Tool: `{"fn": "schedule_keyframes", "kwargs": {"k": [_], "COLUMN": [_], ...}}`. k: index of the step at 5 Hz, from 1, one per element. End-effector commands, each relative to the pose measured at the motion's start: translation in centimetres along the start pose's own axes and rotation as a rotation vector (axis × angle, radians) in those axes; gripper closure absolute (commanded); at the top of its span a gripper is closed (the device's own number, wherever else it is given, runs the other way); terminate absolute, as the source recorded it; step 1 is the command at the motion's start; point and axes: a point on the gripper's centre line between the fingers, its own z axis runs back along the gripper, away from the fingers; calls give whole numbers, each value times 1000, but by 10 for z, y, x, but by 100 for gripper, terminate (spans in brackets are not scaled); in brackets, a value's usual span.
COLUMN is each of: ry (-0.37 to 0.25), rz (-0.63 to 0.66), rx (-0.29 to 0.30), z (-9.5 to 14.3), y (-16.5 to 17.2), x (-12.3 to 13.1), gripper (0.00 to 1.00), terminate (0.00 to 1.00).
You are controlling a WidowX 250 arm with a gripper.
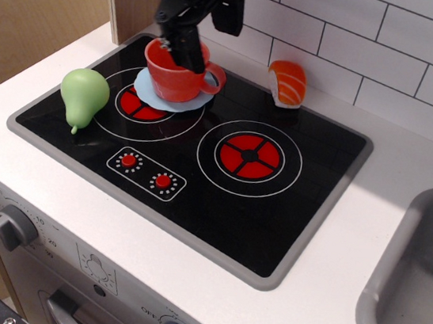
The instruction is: Take cup off plate
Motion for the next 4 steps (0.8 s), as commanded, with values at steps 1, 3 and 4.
{"fn": "schedule_keyframes", "kwargs": {"k": [1, 3, 4], "ry": [2, -17, -16], "rz": [87, 44, 24], "rx": [40, 37, 27], "z": [-7, -18, -16], "y": [-7, -2, -2], "x": [12, 7, 4], "gripper": [0, 100, 100], "terminate": [0, 0, 0]}}
